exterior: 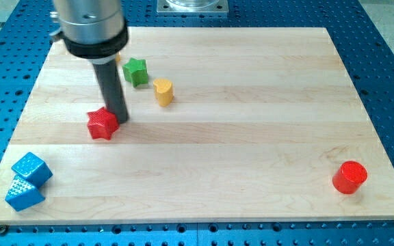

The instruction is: Move the red circle into the red star

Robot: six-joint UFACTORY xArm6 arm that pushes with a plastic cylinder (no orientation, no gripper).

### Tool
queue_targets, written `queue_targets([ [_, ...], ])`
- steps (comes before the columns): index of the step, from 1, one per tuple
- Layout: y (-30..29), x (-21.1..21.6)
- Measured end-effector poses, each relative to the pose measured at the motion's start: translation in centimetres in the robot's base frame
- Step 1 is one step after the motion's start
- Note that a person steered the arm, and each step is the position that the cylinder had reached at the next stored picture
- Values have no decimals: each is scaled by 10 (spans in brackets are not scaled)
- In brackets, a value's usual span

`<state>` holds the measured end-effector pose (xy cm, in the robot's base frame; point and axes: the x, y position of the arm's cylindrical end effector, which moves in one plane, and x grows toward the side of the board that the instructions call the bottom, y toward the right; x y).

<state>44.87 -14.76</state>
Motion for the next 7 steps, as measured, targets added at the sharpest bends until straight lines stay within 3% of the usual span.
queue_targets([
  [1, -40, 48],
  [2, -39, 92],
  [4, 258, 84],
  [5, 403, 58],
  [6, 482, 95],
  [7, 473, 113],
])
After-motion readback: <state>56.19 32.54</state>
